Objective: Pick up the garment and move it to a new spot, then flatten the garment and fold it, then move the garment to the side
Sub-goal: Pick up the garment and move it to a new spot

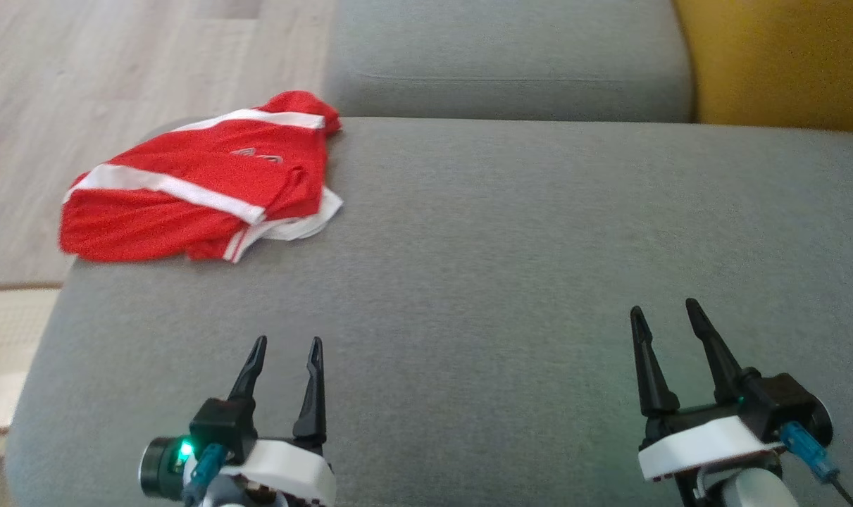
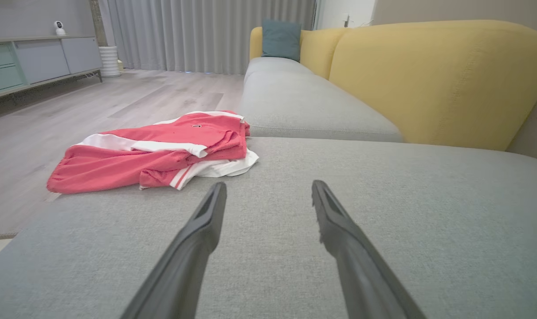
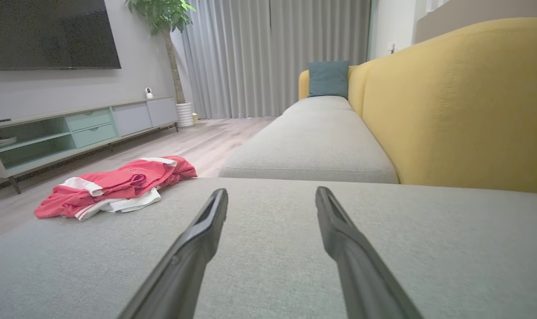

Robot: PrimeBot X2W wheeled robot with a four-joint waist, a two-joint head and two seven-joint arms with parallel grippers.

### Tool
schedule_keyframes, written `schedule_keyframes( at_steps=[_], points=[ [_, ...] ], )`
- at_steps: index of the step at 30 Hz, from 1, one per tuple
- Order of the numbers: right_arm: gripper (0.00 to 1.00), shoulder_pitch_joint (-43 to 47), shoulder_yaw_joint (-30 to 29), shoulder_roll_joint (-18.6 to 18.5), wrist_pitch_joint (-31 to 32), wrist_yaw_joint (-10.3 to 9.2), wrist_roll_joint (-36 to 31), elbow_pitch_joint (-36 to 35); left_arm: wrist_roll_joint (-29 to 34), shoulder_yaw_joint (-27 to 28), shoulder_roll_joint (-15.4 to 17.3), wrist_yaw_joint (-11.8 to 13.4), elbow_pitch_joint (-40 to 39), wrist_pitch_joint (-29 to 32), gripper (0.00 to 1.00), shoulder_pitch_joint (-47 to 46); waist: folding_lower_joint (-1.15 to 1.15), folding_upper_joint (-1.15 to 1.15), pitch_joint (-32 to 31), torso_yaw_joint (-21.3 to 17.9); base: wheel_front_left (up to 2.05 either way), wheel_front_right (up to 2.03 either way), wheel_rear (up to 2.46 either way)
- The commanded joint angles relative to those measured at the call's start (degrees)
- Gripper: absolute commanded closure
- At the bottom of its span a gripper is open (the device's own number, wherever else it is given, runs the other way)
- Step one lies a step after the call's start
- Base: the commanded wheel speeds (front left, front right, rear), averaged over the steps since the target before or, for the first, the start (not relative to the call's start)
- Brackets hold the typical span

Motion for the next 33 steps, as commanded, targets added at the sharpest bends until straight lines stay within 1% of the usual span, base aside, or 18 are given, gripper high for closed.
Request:
schedule_keyframes(
  at_steps=[1, 12, 18, 23, 33],
  points=[
    [0.0, -1.8, 1.3, -0.5, -0.6, -0.04, -0.1, -2.2, 0.1, 2.1, 0.2, 0.2, -1.7, -0.7, 0.0, -2.1, 0.0, 0.0, -0.1, 2.2, 0.0, 0.0, 0.0],
    [0.0, -1.6, 2.1, -0.5, -0.6, -0.04, 1.2, -3.1, 1.6, 4.2, 0.6, -0.2, -2.4, -0.7, 0.0, -1.7, 0.0, 0.0, -0.5, 16.4, 0.0, 0.0, 0.0],
    [0.0, -1.9, 3.1, -0.5, -0.6, -0.04, 1.7, -3.1, 1.9, 5.4, 0.9, -0.4, -2.9, -0.7, 0.0, -1.4, 0.0, 0.0, -0.4, 22.3, 0.0, 0.0, 0.0],
    [0.0, -3.3, 4.9, -0.5, -0.6, -0.04, 1.7, -2.7, 2.0, 6.8, 0.9, -0.1, -4.1, -0.7, 0.0, -0.8, 0.0, 0.0, 0.7, 23.6, 0.0, 0.0, 0.0],
    [0.0, -4.6, 5.6, -0.5, -0.6, -0.04, 1.4, -1.9, 2.1, 7.4, 0.6, 0.2, -5.2, -0.7, 0.0, -0.2, 0.0, 0.0, 1.5, 24.1, 0.0, 0.0, 0.0]
  ],
)
